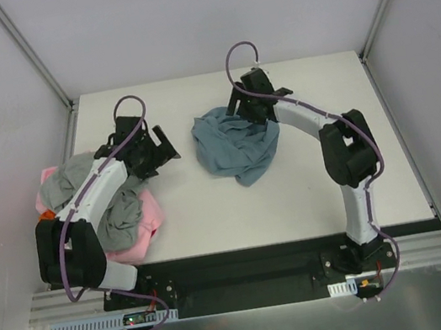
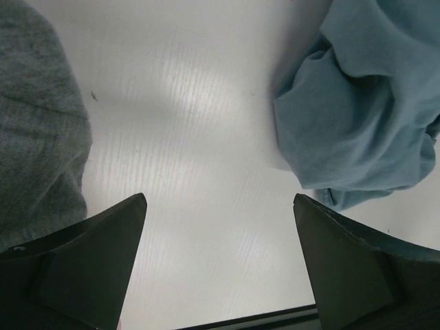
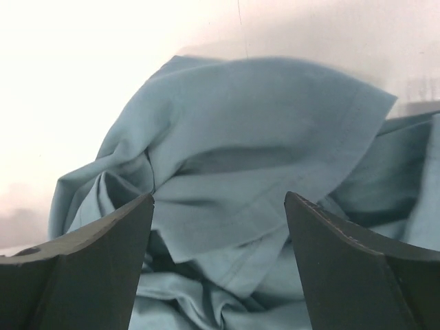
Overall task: Fold and stack the t-shirts
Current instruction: Flatten out the tshirt
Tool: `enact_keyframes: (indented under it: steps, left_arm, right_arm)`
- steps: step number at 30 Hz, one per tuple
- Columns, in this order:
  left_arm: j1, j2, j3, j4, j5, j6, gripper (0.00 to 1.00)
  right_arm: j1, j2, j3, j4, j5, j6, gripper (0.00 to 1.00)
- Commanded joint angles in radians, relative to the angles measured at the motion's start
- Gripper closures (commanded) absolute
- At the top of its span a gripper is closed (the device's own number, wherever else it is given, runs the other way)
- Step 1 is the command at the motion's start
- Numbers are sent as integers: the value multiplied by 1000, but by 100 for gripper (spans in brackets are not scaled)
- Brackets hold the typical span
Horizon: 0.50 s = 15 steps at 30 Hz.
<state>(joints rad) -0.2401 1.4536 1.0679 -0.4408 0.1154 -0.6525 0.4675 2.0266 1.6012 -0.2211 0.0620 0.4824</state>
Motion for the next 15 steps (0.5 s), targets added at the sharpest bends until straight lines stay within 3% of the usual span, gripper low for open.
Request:
enact_keyframes:
  steps: [1,9,15]
  left_arm:
    - [10,-42,58,1,55,54,11]
    - [-16,8,148,27,112,83,6]
    - [-122,120,279,50,90,97,4]
  right_arm:
    - [17,35,63,22,48,30,20]
    - [60,104,123,-80,127,36,25]
    - [63,138,151,-96,168,21,43]
